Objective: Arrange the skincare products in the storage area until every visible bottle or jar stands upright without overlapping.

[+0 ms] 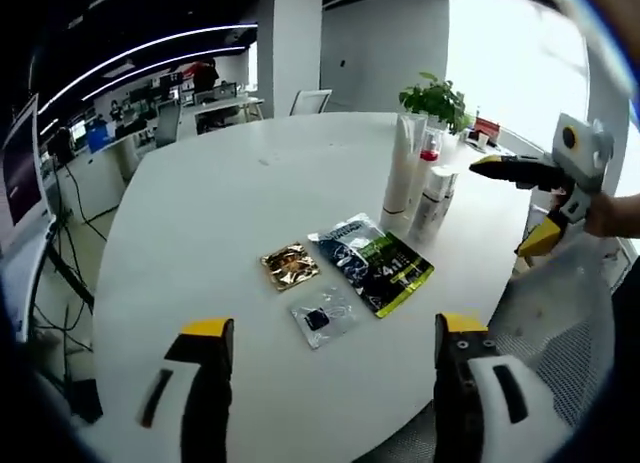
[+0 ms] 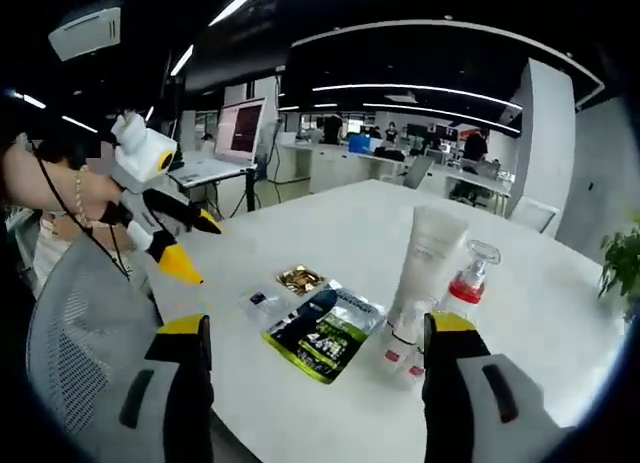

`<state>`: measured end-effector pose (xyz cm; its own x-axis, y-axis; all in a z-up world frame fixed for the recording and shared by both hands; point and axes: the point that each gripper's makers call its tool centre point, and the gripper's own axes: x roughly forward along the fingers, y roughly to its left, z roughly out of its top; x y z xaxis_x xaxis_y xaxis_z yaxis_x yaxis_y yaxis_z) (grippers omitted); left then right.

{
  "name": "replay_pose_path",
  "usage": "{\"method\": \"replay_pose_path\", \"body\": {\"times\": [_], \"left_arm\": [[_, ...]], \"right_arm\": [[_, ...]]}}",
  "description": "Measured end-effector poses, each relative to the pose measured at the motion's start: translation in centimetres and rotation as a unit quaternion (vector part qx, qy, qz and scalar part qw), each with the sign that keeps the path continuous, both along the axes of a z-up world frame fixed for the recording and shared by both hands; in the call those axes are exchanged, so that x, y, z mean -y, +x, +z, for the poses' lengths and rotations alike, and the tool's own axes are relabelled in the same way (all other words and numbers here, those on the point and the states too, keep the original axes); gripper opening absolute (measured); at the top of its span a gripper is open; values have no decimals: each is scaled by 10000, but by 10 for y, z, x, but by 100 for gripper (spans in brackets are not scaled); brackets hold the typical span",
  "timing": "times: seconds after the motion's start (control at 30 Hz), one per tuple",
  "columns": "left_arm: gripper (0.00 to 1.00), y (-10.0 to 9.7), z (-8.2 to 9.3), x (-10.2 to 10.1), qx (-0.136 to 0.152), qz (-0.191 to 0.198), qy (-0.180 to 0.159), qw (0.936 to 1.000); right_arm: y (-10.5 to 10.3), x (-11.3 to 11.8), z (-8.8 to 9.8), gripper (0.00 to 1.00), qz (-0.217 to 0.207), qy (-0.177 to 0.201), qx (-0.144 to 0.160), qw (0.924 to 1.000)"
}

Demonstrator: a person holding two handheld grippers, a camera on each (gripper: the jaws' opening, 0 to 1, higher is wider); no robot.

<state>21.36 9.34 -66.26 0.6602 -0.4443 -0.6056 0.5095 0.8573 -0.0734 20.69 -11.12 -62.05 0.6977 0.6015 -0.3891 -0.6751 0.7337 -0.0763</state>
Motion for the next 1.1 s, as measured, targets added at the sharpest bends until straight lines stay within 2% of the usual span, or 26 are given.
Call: {"method": "replay_pose_path", "body": {"times": [0.1, 0.2, 0.3, 0.4, 0.47, 0.57, 0.63, 0.7, 0.73, 0.8, 0.83, 0.9, 1.1], "left_arm": [[91, -6, 6, -5, 4, 177, -178, 9997], [96, -11, 11, -9, 95, 257, -175, 9995], [99, -20, 12, -12, 10, 250, -206, 9995], [99, -30, 17, -13, 69, 263, -148, 9995], [99, -38, 20, -12, 138, 263, -80, 9995], [99, -39, 20, -17, 260, 419, -235, 9985], [99, -41, 18, -16, 310, 479, -203, 9982], [99, -42, 15, -15, 325, 541, -229, 9977], [99, -42, 13, -16, 315, 575, -246, 9975], [98, -44, 8, -18, 312, 525, -3, 9981], [97, -42, 10, -18, 385, 527, 4, 9979], [98, -41, 14, -15, 431, 568, -125, 9974], [97, -42, 7, -12, 319, 484, -142, 9982]], "right_arm": [[-3, 22, 2, 93, -275, 120, -31, 9995], [-5, 38, 4, 100, -460, 249, -49, 9986], [-6, 53, 3, 100, -656, 312, -87, 9973], [-5, 64, 3, 100, -815, 390, -123, 9958], [-6, 67, 5, 100, -941, 506, -121, 9942], [-7, 70, 1, 100, -1047, 554, -124, 9929], [-7, 70, -5, 99, -1104, 591, -184, 9920], [-8, 70, -6, 100, -1103, 425, -227, 9927], [-6, 71, -4, 100, -1112, 464, -165, 9926], [-4, 73, -3, 99, -1218, 615, -228, 9904], [-5, 74, -2, 99, -1247, 631, -229, 9899], [-6, 74, -1, 99, -1264, 610, -192, 9899], [-8, 67, -8, 99, -1162, 438, -259, 9919]]}}
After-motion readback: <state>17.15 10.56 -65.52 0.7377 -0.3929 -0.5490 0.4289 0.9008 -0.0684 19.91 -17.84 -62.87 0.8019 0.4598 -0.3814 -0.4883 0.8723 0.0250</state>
